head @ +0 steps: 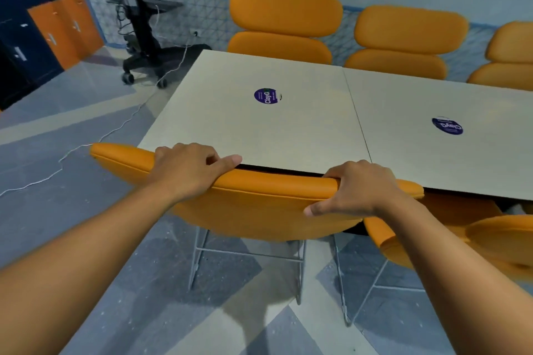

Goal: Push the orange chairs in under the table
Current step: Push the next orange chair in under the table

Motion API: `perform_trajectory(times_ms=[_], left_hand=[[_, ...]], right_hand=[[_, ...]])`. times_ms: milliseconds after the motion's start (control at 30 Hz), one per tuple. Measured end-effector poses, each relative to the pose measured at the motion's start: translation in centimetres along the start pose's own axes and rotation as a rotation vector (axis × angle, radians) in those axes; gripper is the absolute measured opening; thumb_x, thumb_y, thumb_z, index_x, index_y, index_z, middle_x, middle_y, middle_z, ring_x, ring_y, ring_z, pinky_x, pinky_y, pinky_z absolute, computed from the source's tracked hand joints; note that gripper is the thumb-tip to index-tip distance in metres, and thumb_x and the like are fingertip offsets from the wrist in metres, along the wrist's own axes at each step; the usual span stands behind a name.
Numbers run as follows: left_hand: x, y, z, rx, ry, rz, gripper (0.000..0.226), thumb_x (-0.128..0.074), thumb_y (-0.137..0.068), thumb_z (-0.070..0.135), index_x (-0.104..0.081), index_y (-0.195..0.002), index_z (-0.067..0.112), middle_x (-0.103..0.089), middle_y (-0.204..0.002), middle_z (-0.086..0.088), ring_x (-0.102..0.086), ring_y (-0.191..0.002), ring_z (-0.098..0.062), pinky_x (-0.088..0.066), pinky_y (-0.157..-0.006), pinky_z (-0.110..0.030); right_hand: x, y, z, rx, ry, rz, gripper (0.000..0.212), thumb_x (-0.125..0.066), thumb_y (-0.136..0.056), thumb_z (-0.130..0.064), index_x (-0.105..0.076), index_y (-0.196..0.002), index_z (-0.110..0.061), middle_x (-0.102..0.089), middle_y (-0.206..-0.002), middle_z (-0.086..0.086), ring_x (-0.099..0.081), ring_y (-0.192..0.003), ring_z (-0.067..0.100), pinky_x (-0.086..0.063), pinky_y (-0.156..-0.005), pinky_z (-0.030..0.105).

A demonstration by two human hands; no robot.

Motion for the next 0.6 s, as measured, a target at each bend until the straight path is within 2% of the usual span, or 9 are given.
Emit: perform_trajectory(times_ms=[100, 200, 267, 367, 500, 600], left_hand=[[-0.2, 0.2, -0.3, -0.035, -0.045, -0.039, 0.092, -0.011, -0.057, 0.100, -0.065, -0.096, 0.037, -0.066, -0.094, 0.009, -0.055, -0.095, -0.018, -0.033, -0.096, -0.048], [-0.5, 0.8, -0.8, -0.085, -0.181, -0.107, 0.101, -0.021, -0.044, 0.104, -0.057, -0.114, 0.041, -0.063, -0.111, 0.007, -0.051, -0.113, -0.023, -0.027, -0.100, -0.052], [-0.8, 1.3, -1.0, -0.116, -0.296, -0.084, 0.101, -0.031, -0.044, 0.101, -0.050, -0.123, 0.042, -0.059, -0.119, 0.006, -0.047, -0.121, -0.026, -0.024, -0.102, -0.053], [-1.1, 1.5, -1.1, -0.114, -0.329, 0.002, 0.093, -0.046, -0.051, 0.095, -0.050, -0.124, 0.038, -0.060, -0.119, 0.005, -0.046, -0.121, -0.027, -0.025, -0.102, -0.052], [-1.5, 1.5, -1.2, -0.115, -0.362, 0.051, 0.090, -0.047, -0.050, 0.094, -0.054, -0.118, 0.035, -0.062, -0.112, 0.005, -0.050, -0.114, -0.025, -0.030, -0.094, -0.046], [-1.0, 1.1, -2.1, -0.127, -0.397, 0.058, 0.097, -0.036, -0.044, 0.098, -0.056, -0.114, 0.034, -0.062, -0.105, 0.007, -0.053, -0.107, -0.023, -0.033, -0.086, -0.042]], right_hand=[[-0.2, 0.7, 0.0, -0.037, 0.048, 0.099, 0.084, -0.047, -0.048, -0.102, -0.067, -0.103, -0.041, -0.064, -0.082, -0.015, -0.060, -0.085, 0.014, -0.047, -0.077, 0.034], [-0.6, 1.3, 0.4, -0.056, 0.097, 0.137, 0.098, -0.034, -0.043, -0.107, -0.064, -0.112, -0.044, -0.066, -0.089, -0.014, -0.058, -0.097, 0.016, -0.042, -0.090, 0.041], [-0.7, 1.5, 0.8, -0.074, 0.145, 0.111, 0.096, -0.045, -0.048, -0.102, -0.059, -0.122, -0.045, -0.067, -0.101, -0.011, -0.055, -0.108, 0.020, -0.038, -0.093, 0.043], [-0.5, 1.5, 1.2, -0.101, 0.176, 0.094, 0.093, -0.060, -0.053, -0.093, -0.053, -0.131, -0.043, -0.066, -0.113, -0.009, -0.053, -0.115, 0.022, -0.035, -0.095, 0.044], [-0.7, 1.5, 1.3, -0.116, 0.137, 0.114, 0.077, -0.063, -0.051, -0.092, -0.063, -0.103, -0.036, -0.065, -0.086, -0.012, -0.061, -0.089, 0.017, -0.042, -0.082, 0.036], [-0.6, 1.1, 0.4, -0.101, 0.130, 0.159, 0.072, -0.064, -0.050, -0.092, -0.062, -0.090, -0.032, -0.062, -0.077, -0.012, -0.060, -0.081, 0.017, -0.041, -0.075, 0.034]])
Point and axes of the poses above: each hand's wrist, its own y-axis away from the middle knuckle, its own x-axis out of the back of the hand, z = x × y, the point moved 4 cm from there along -y, towards the middle knuckle
